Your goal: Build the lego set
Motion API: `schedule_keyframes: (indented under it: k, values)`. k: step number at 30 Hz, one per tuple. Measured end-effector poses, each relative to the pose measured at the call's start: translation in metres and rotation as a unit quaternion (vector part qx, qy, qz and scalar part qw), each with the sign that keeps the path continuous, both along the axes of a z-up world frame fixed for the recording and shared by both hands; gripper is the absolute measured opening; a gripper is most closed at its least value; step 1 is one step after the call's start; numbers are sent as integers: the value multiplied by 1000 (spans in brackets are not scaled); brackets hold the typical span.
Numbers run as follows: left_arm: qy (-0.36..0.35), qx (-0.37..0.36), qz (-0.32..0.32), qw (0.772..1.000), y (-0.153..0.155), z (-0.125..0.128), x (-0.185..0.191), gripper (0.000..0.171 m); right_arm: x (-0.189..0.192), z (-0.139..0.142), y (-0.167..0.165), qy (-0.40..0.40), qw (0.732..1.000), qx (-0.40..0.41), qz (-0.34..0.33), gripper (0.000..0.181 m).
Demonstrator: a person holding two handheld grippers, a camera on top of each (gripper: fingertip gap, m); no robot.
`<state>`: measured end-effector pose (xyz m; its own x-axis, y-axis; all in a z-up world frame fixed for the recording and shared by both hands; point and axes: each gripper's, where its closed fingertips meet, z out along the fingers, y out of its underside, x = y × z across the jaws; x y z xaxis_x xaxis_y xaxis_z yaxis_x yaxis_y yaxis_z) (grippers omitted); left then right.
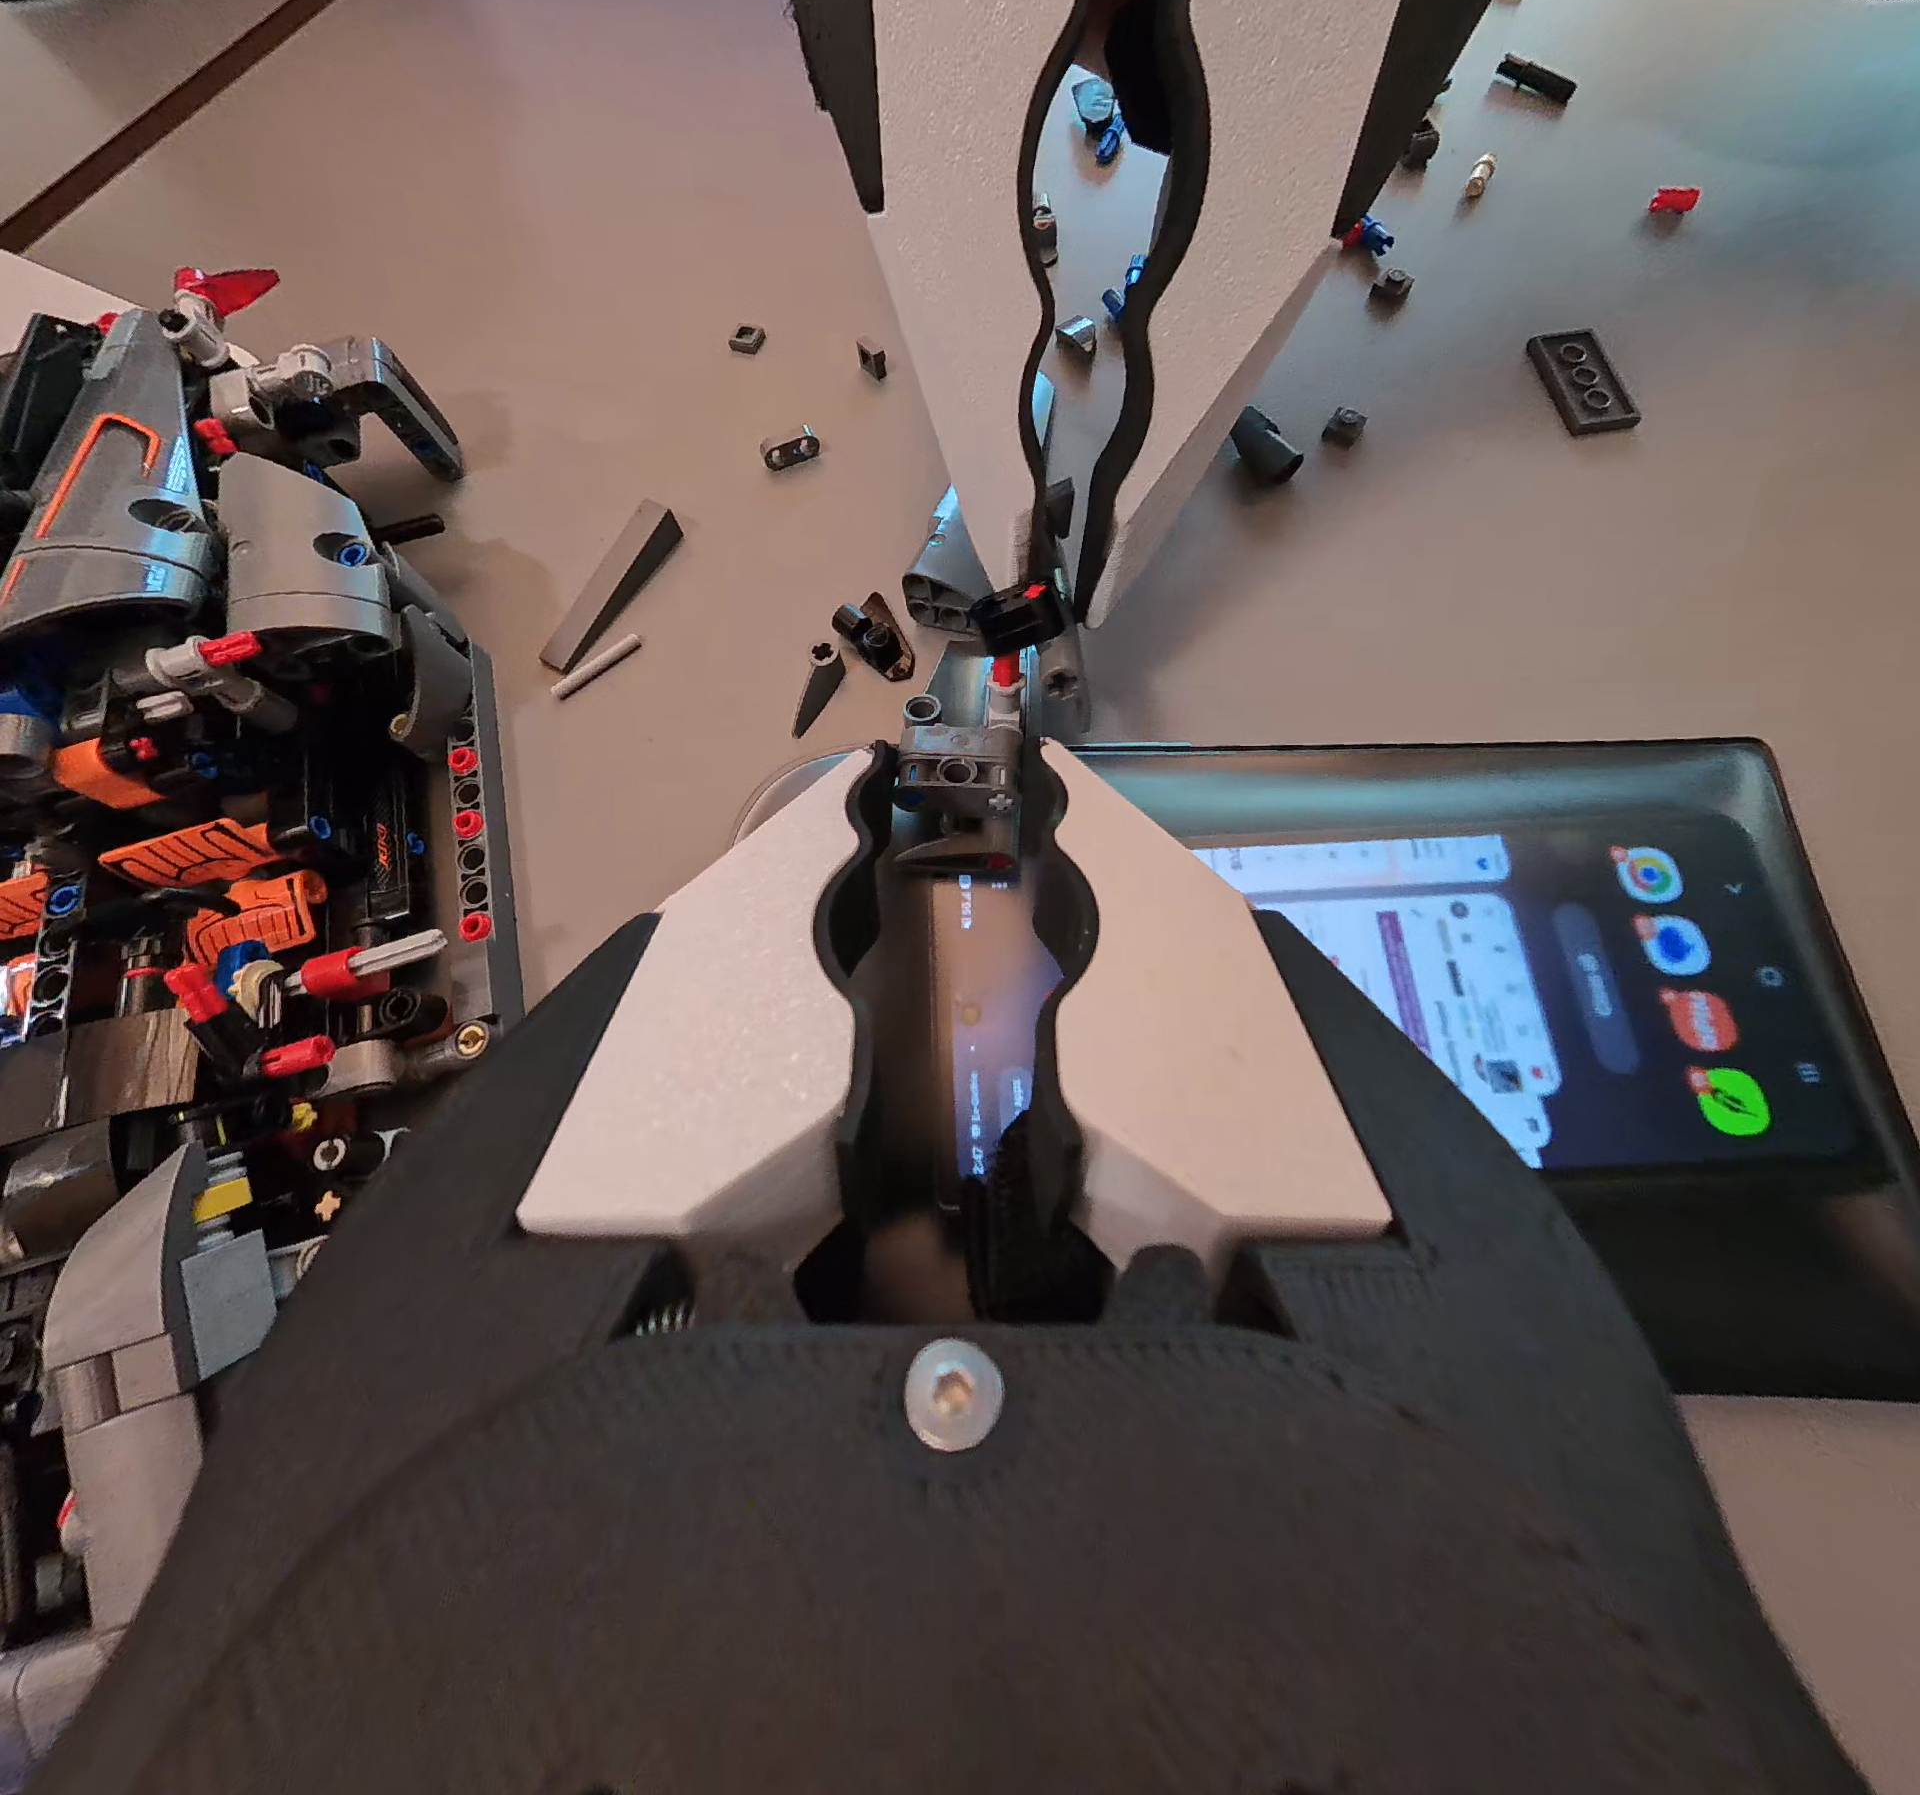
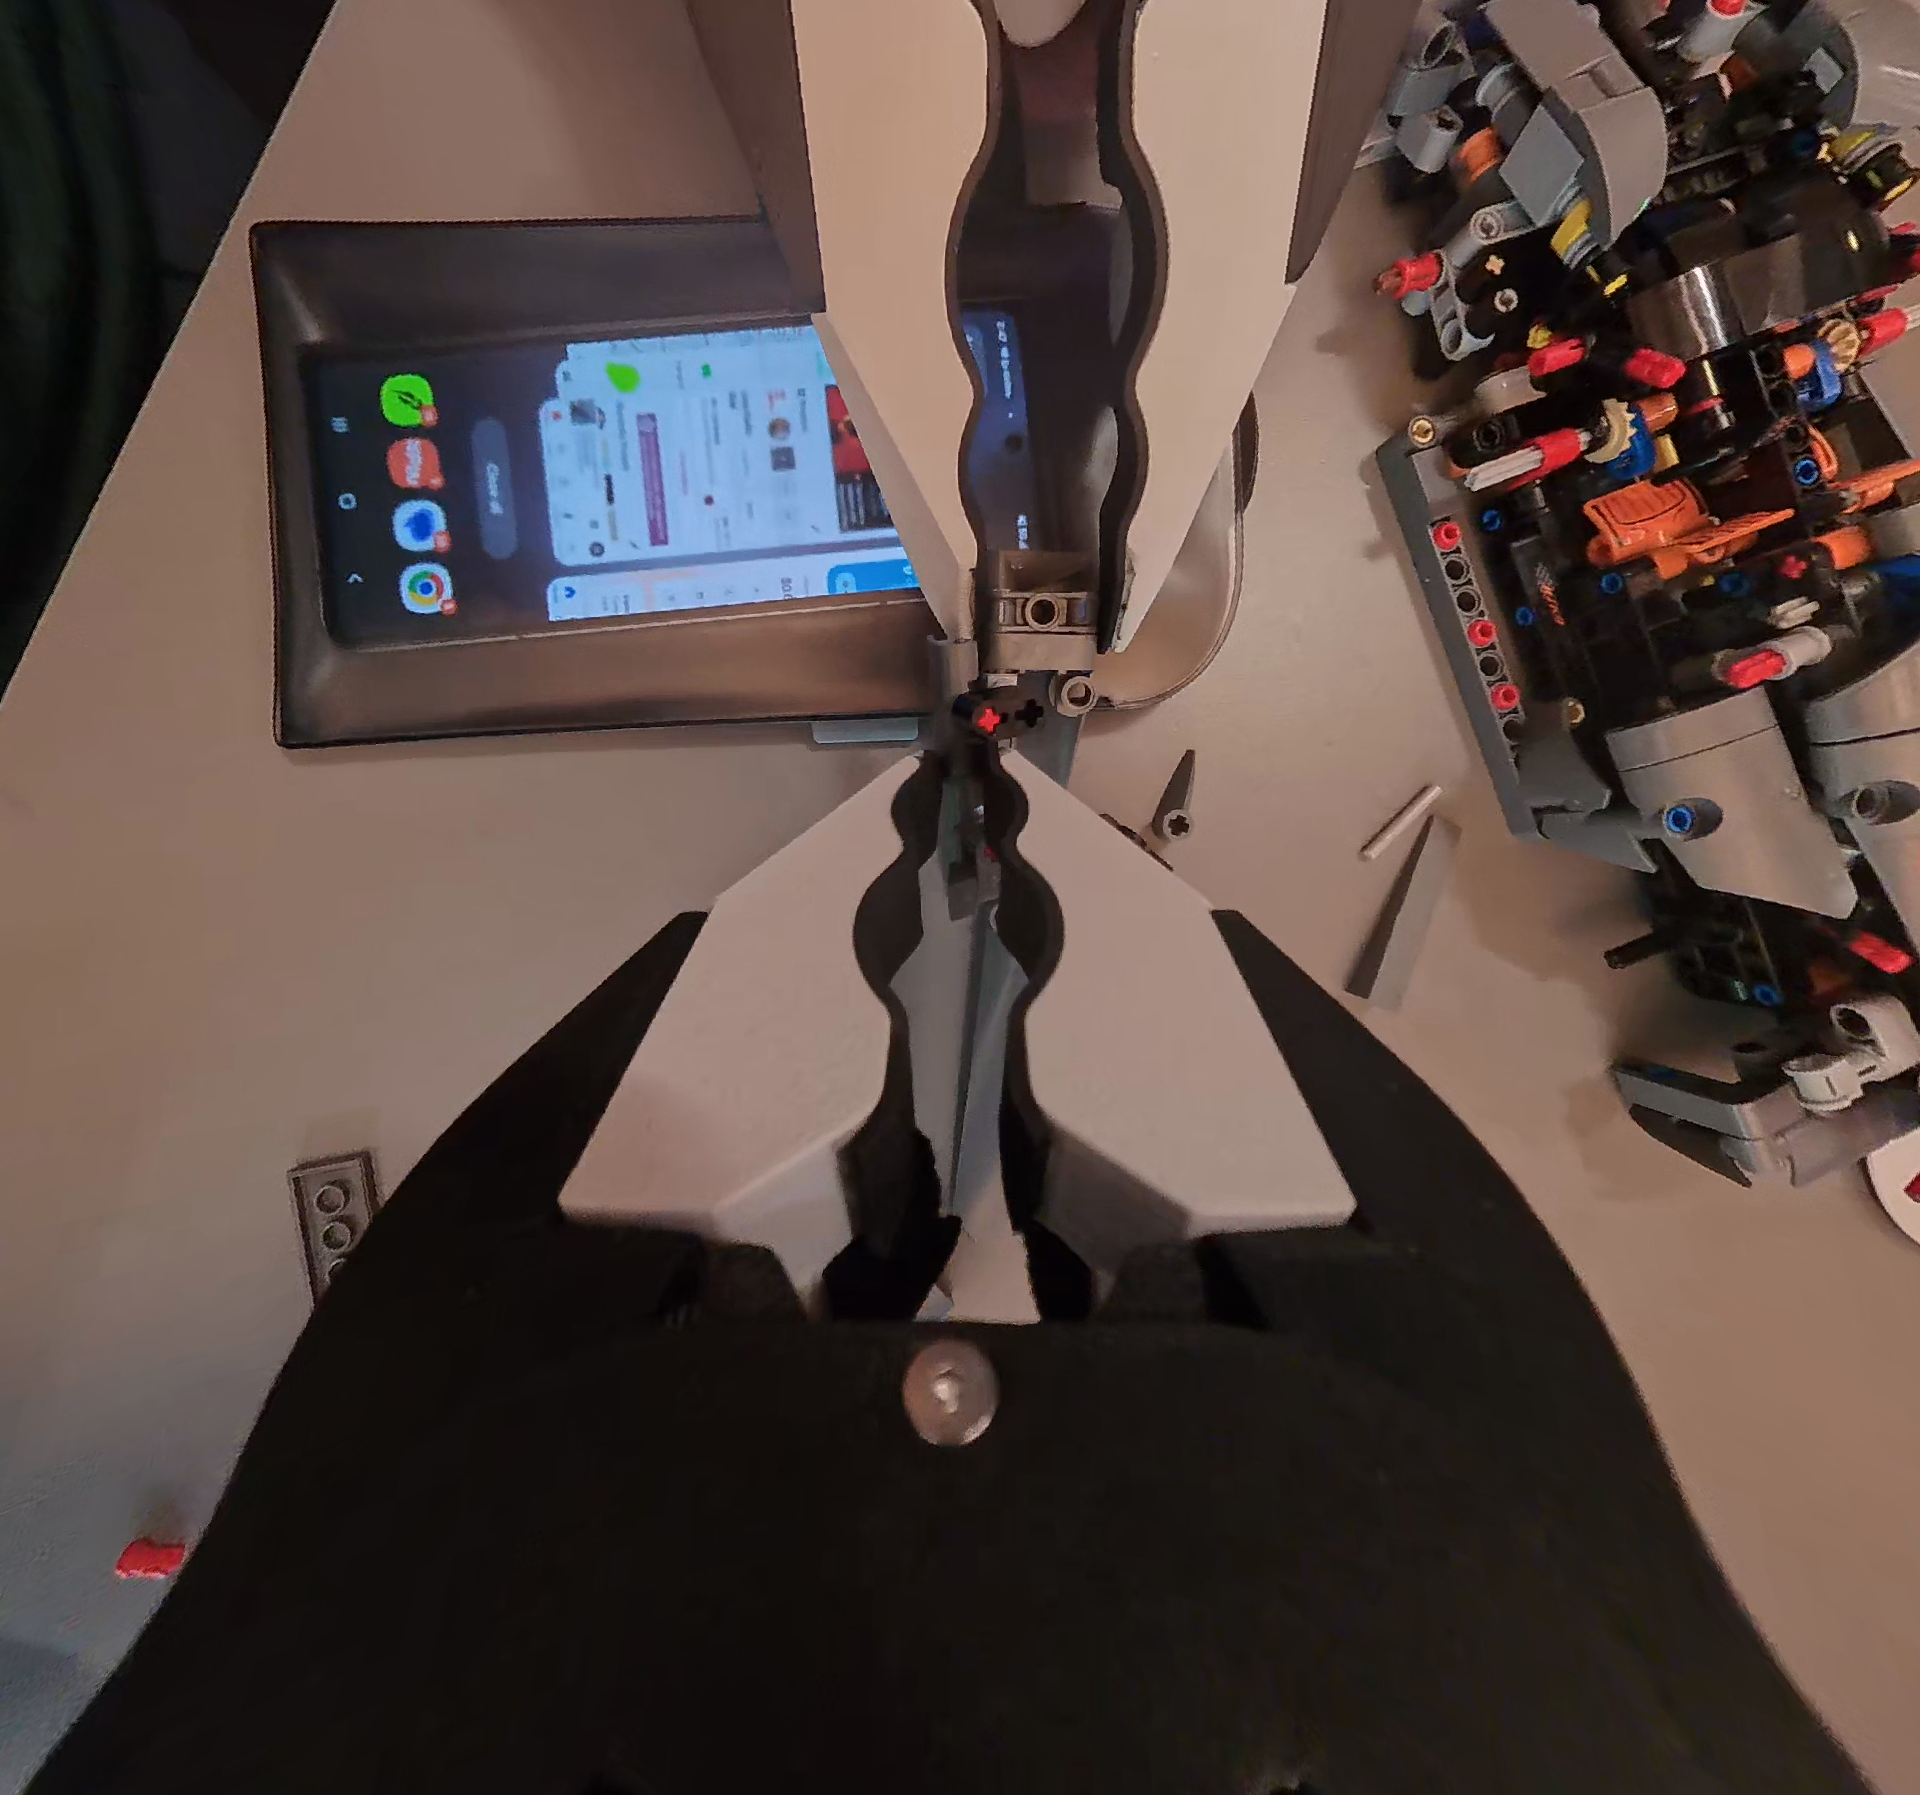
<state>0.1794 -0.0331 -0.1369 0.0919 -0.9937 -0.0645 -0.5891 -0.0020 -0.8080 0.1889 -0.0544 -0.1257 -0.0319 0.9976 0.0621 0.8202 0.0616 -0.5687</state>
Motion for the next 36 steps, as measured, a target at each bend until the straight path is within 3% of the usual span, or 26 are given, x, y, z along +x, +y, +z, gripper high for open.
schedule_keyframes:
  k: [22,30,36]
  values:
    - [4,-4,-17,1000,-3,-2,-1,23,0,-2,0,-8,1000,10,3,5]
    - [11,-25,-34,999,-12,-3,-1,44,0,-3,0,-9,1000,13,6,5]
    - [-6,-1,-17,1000,-8,6,2,48,0,-3,0,-10,1000,13,6,5]
